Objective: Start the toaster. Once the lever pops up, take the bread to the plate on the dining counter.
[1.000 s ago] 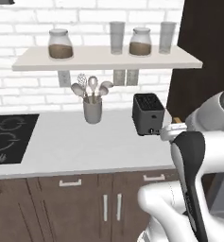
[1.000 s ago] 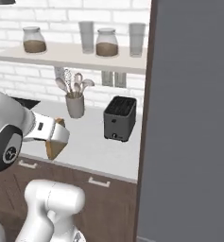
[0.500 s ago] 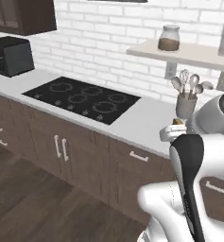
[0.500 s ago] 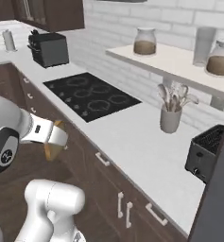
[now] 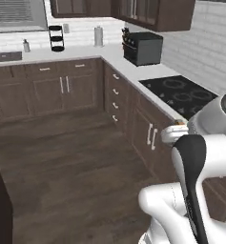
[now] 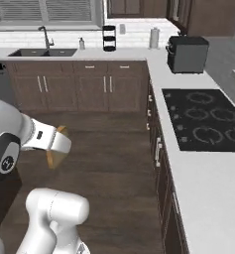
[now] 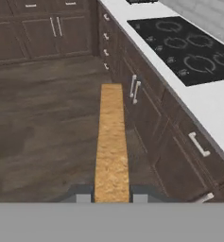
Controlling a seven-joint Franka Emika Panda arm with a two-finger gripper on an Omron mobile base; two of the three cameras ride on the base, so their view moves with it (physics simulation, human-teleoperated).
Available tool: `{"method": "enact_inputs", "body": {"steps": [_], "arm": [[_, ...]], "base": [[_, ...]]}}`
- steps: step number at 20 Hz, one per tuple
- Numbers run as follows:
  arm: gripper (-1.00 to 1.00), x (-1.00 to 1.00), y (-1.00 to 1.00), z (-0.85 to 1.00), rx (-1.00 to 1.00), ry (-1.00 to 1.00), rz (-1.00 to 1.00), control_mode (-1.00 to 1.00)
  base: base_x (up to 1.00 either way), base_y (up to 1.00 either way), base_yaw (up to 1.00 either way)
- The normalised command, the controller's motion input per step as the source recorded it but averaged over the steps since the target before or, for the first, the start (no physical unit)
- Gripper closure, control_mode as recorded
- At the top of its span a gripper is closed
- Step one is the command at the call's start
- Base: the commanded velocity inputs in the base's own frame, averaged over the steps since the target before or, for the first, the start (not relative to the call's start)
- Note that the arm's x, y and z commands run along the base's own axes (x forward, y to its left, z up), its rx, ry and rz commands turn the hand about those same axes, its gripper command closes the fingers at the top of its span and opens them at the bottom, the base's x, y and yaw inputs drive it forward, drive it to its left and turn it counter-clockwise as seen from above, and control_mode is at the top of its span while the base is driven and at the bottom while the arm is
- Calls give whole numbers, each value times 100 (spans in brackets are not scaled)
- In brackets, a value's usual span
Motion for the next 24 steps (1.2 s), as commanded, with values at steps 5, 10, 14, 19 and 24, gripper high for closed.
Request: {"method": "enact_inputs", "body": {"steps": [5,10,14,19,24], "arm": [[100,0,0,0,0,0,0,100],[100,0,0,0,0,0,0,100],[100,0,0,0,0,0,0,100],[100,0,0,0,0,0,0,100],[100,0,0,0,0,0,0,100]], "base": [[0,5,100],[0,6,100],[0,22,98],[-8,66,90],[-11,100,47]]}}
